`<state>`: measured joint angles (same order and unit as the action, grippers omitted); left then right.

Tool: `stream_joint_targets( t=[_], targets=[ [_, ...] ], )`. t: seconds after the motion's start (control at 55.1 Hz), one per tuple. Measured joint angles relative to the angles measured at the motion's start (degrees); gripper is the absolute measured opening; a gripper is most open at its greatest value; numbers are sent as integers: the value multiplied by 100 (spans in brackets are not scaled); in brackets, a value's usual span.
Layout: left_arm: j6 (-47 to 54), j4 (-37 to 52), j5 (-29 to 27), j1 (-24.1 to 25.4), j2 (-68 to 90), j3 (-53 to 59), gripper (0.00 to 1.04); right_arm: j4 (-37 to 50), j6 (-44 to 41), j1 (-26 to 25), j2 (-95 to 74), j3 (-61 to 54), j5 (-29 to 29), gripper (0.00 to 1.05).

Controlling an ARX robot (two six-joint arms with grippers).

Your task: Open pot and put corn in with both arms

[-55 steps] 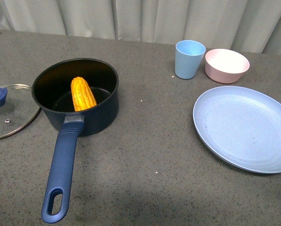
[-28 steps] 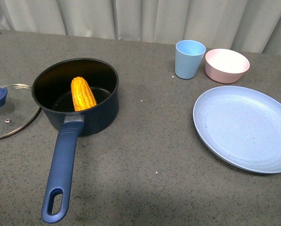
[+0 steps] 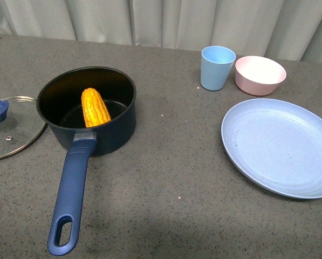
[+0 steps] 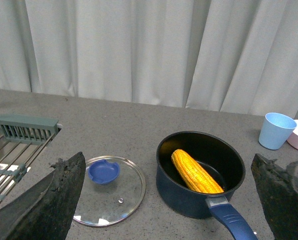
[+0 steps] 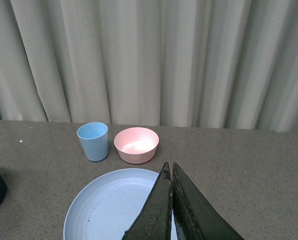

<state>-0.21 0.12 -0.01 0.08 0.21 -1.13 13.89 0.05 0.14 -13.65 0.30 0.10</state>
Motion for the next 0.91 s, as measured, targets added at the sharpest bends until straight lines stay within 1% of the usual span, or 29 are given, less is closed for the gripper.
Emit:
stream_joint_targets(
  t=[0.291,0.345,0.4,0.545,0.599,0.672,0.69,0.781,0.908],
  targets=[
    [2,0,0,0,0,2,98,-380,0,0,376,0,-2,1],
    [2,0,0,-2,0,0,98,-977,0,0,817,4,-2,1],
    [0,0,-2,-2,0,0,98,-1329,-2,0,1141,4,-13,1],
    [0,0,0,-2,-2,2,98,-1375,-2,0,1335,4,-17,1],
    [2,0,0,-2,-2,0,98,-1377,-7,0,1335,4,-17,9],
    [0,0,0,-2,-2,0,98,-1379,-7,0,1335,4,-17,23],
    [0,0,0,-2,-2,0,98,-1379,-7,0,1335,4,-17,25],
    [0,0,0,-4,-2,0,98,-1379,-7,0,1340,4,-17,41],
    [0,0,0,-4,-2,2,98,-1379,-7,0,1340,4,-17,61]
  ],
)
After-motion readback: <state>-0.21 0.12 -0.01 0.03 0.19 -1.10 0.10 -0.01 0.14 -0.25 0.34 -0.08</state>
